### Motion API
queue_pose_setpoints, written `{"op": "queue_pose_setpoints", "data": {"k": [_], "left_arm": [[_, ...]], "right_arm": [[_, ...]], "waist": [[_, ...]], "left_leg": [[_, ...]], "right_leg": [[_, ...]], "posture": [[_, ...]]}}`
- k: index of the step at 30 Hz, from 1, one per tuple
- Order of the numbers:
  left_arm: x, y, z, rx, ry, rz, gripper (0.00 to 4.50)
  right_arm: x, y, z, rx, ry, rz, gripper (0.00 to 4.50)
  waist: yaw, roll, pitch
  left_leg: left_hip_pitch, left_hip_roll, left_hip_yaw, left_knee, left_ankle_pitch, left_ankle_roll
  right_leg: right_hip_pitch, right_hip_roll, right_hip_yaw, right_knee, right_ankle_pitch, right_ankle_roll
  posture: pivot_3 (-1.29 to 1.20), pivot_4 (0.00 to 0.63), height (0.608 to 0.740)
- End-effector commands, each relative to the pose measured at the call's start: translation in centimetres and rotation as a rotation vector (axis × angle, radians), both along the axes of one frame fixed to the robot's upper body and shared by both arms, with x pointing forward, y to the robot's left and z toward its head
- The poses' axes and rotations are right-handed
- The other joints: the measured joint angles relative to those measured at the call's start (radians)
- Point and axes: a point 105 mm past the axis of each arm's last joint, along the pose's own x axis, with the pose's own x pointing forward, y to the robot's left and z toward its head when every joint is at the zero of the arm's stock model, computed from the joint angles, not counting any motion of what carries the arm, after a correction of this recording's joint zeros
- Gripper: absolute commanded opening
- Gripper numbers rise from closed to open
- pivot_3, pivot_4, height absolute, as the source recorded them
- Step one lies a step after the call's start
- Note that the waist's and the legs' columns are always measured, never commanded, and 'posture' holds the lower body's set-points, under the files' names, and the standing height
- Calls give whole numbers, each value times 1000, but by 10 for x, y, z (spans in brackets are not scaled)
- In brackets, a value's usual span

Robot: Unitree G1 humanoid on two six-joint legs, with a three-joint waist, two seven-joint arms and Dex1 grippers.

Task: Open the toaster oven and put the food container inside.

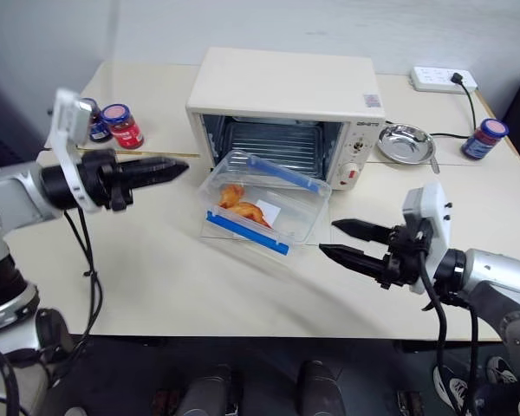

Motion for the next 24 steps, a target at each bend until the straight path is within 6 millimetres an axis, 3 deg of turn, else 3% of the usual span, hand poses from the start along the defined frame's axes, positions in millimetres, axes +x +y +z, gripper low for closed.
{"op": "queue_pose_setpoints", "data": {"k": [1, 5, 11, 15, 18, 24], "left_arm": [[-18, -13, -15, 120, -76, -188, 0], [-14, -17, -41, 234, -109, -251, 0], [13, -24, -65, 310, -133, -227, 0], [31, -30, -73, 327, -168, -191, 0], [41, -34, -74, 316, -188, -163, 0], [87, -47, -55, 218, -255, 55, 0]], "right_arm": [[-8, 18, -6, -28, -7, 78, 1170], [-5, 29, -23, -92, -8, 89, 27], [16, 38, -41, -143, -24, 43, 27], [49, 36, -42, -166, -89, -74, 27], [66, 34, -43, -185, -124, -135, 27], [110, 33, -34, -180, -225, -278, 27]], "waist": [[1, 0, 0], [-1, 0, 0], [-2, 0, 0], [-3, 0, 0], [-2, 0, 0], [-5, 0, 0]], "left_leg": [[0, 0, 0, 0, 0, 0], [0, 0, 0, 0, 0, 1], [-1, 0, 1, 0, 0, 1], [-1, 0, 1, 0, 0, 2], [-1, 0, 1, 1, 0, 2], [-2, 0, 1, 2, 0, 2]], "right_leg": [[0, 0, 0, 0, 0, 0], [0, 0, 0, -1, 0, 0], [0, 0, 0, -1, 0, 0], [-1, 0, 0, 0, 0, 0], [-1, 0, 0, 0, 0, 0], [-1, 0, -1, 0, 0, 1]], "posture": [[0, 150, 740], [0, 150, 740], [0, 150, 740], [0, 150, 740], [0, 150, 740], [0, 150, 740]]}}
